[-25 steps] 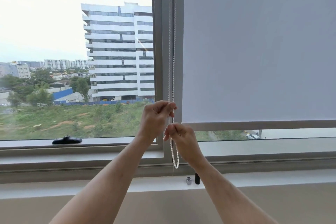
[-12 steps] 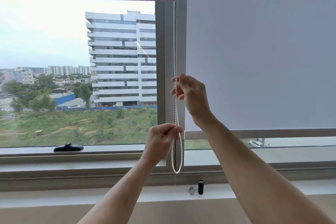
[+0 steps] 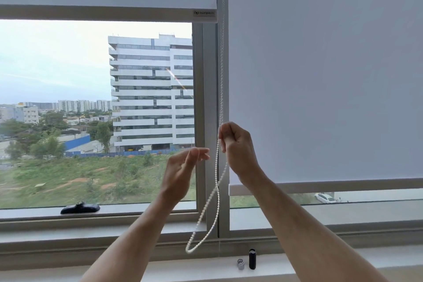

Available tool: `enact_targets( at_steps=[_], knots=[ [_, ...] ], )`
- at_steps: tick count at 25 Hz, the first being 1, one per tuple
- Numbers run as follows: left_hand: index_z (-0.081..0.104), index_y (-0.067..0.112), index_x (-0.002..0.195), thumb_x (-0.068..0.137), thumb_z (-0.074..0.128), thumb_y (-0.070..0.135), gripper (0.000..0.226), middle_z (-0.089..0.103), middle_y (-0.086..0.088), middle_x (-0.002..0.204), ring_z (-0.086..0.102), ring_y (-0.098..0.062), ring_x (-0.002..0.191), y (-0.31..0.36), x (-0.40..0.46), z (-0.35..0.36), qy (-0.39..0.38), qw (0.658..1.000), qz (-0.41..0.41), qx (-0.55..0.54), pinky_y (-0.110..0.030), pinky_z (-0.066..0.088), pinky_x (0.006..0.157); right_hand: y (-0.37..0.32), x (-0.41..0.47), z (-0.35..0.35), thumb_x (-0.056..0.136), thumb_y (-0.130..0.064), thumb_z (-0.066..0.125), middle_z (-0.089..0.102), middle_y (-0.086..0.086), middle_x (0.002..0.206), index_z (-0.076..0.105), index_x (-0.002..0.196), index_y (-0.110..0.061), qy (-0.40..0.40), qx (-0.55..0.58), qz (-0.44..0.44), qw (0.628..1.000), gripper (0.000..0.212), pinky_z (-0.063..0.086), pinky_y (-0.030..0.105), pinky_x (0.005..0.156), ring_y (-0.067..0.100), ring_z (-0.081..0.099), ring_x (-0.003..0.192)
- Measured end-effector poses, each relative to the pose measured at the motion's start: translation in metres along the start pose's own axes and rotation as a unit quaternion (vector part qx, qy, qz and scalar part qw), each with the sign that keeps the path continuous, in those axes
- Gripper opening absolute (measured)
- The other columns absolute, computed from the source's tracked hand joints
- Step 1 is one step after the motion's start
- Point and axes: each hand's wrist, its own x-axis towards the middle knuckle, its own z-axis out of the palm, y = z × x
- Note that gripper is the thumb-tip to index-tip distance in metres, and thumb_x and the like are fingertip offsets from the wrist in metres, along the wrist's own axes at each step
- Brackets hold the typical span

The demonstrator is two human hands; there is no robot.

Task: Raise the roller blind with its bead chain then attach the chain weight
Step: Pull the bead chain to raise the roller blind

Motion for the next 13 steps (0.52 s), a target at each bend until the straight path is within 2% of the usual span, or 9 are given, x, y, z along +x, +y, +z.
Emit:
enact_targets(
  at_steps=[3, 4, 7, 9, 11, 13],
  knots=[
    [0.072, 0.04, 0.087, 0.085, 0.046, 0.07, 0.04, 0.076, 0.006, 0.085, 0.071, -0.023, 0.083, 0.024, 0.027, 0.002, 0.017, 0.999, 0.002, 0.051, -0.044, 0.056, 0.077, 0.003, -0.01, 0.001, 0.095, -0.012, 0.042, 0.045, -0.006, 0.053, 0.053, 0.067, -0.018, 0.0, -0.002, 0.007, 1.0, 0.03, 0.035, 0.022, 0.051, 0.009, 0.039, 0.051],
    [0.071, 0.041, 0.085, 0.085, 0.049, 0.066, 0.033, 0.076, 0.007, 0.084, 0.071, -0.026, 0.081, 0.033, 0.034, 0.004, 0.015, 0.998, 0.002, 0.064, -0.048, 0.057, 0.077, 0.002, -0.013, 0.003, 0.096, -0.014, 0.043, 0.045, -0.006, 0.053, 0.052, 0.067, -0.019, 0.001, 0.0, 0.01, 1.0, 0.031, 0.036, 0.023, 0.051, 0.009, 0.039, 0.051],
    [0.067, 0.046, 0.089, 0.088, 0.052, 0.058, 0.019, 0.074, 0.013, 0.081, 0.071, -0.02, 0.082, 0.062, 0.062, 0.008, 0.012, 0.998, 0.007, 0.067, -0.038, 0.056, 0.074, 0.001, -0.024, 0.012, 0.099, -0.013, 0.044, 0.044, -0.004, 0.054, 0.051, 0.066, -0.018, -0.01, -0.003, 0.008, 1.0, 0.034, 0.034, 0.027, 0.05, 0.009, 0.038, 0.051],
    [0.065, 0.043, 0.089, 0.093, 0.055, 0.049, 0.012, 0.074, 0.015, 0.078, 0.071, -0.013, 0.083, 0.076, 0.08, 0.011, 0.008, 0.998, 0.006, 0.069, -0.032, 0.055, 0.076, 0.004, -0.035, 0.018, 0.097, -0.005, 0.043, 0.044, -0.003, 0.053, 0.051, 0.066, -0.018, -0.024, -0.01, 0.006, 1.0, 0.034, 0.032, 0.024, 0.046, 0.008, 0.038, 0.048],
    [0.068, 0.032, 0.077, 0.094, 0.06, 0.039, 0.02, 0.074, 0.012, 0.068, 0.07, -0.015, 0.071, 0.081, 0.09, 0.012, 0.018, 0.997, -0.014, 0.076, -0.029, 0.054, 0.068, 0.008, -0.046, 0.02, 0.095, 0.0, 0.043, 0.044, -0.006, 0.052, 0.052, 0.065, -0.019, -0.027, -0.002, 0.012, 1.0, 0.036, 0.031, 0.019, 0.045, 0.005, 0.037, 0.046],
    [0.071, 0.025, 0.072, 0.094, 0.062, 0.031, 0.024, 0.072, 0.011, 0.059, 0.064, -0.005, 0.054, 0.08, 0.088, 0.015, 0.018, 0.998, -0.035, 0.051, -0.016, 0.048, 0.056, 0.011, -0.05, 0.016, 0.097, -0.001, 0.044, 0.047, -0.008, 0.05, 0.054, 0.066, -0.019, -0.028, 0.012, 0.02, 0.999, 0.037, 0.033, 0.016, 0.047, 0.003, 0.04, 0.046]
  ],
)
